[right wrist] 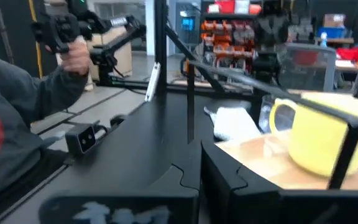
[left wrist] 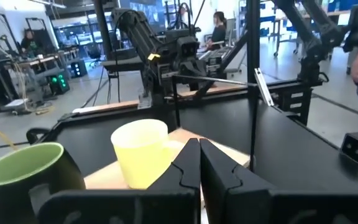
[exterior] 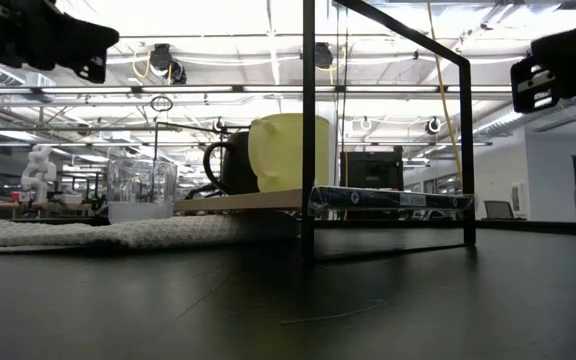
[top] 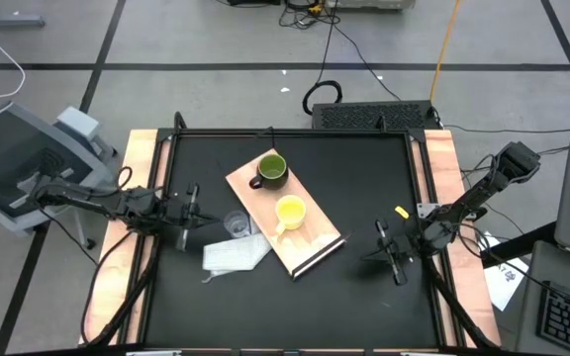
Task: Stack small to large cups/mugs on shelf
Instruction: Put the yellow mug on the shelf
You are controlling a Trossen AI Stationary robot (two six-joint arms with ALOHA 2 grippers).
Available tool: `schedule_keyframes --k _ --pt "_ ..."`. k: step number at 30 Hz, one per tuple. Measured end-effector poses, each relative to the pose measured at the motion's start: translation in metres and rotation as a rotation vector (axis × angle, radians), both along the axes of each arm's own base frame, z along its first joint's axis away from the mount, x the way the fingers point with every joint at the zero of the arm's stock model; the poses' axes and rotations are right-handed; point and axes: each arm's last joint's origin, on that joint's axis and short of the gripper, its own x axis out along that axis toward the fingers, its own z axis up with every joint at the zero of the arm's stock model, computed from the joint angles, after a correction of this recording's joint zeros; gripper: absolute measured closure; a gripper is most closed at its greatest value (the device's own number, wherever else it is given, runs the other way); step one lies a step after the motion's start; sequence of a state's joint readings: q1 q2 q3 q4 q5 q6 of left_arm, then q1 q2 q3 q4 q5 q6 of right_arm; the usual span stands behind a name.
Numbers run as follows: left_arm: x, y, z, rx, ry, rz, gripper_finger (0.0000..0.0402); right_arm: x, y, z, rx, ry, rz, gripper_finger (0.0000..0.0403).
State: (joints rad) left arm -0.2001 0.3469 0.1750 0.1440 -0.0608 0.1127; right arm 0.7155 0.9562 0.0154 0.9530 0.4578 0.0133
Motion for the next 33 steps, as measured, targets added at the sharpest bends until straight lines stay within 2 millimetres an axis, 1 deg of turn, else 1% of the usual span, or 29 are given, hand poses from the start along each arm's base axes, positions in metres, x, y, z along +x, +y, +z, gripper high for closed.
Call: schedule_keyframes --k 3,7,11,14,17,19,23,27,29,33 --pt "-0.002 0.000 -0.008 0.000 0.014 0.009 0.0401 0.000 0.001 0.003 -0.031 -0.030 0.023 0.0403" --pt "-0.002 0.001 -0.017 -0.004 0.034 0.019 0.0401 0.003 0.002 0.000 -0.113 0.013 0.016 0.0403" --pt "-0.002 0.001 -0.020 -0.004 0.043 0.022 0.0401 0.021 0.006 0.028 -0.087 -0.010 -0.029 0.0403" --pt "-0.002 0.001 -0.020 -0.005 0.044 0.015 0.0400 0.033 0.011 0.046 -0.117 0.037 -0.029 0.0403" --pt "-0.002 0.000 -0.020 -0.004 0.044 0.010 0.0397 0.047 0.013 0.074 -0.111 0.081 -0.041 0.0403" --pt "-0.002 0.000 -0.020 -0.004 0.047 0.009 0.0398 0.054 0.010 0.090 -0.115 0.127 -0.075 0.0403" --pt "-0.002 0.000 -0.020 0.000 0.049 -0.020 0.0398 0.067 -0.006 0.123 -0.098 0.215 -0.175 0.0403" --pt "-0.002 -0.002 -0.021 0.017 0.048 -0.067 0.0392 0.076 -0.033 0.149 -0.001 0.324 -0.250 0.0403" --pt "-0.002 -0.002 -0.021 0.017 0.048 -0.067 0.0392 0.081 -0.048 0.159 0.049 0.366 -0.288 0.0403" --pt "-0.002 -0.002 -0.021 0.025 0.050 -0.067 0.0399 0.093 -0.075 0.170 0.114 0.471 -0.331 0.0403"
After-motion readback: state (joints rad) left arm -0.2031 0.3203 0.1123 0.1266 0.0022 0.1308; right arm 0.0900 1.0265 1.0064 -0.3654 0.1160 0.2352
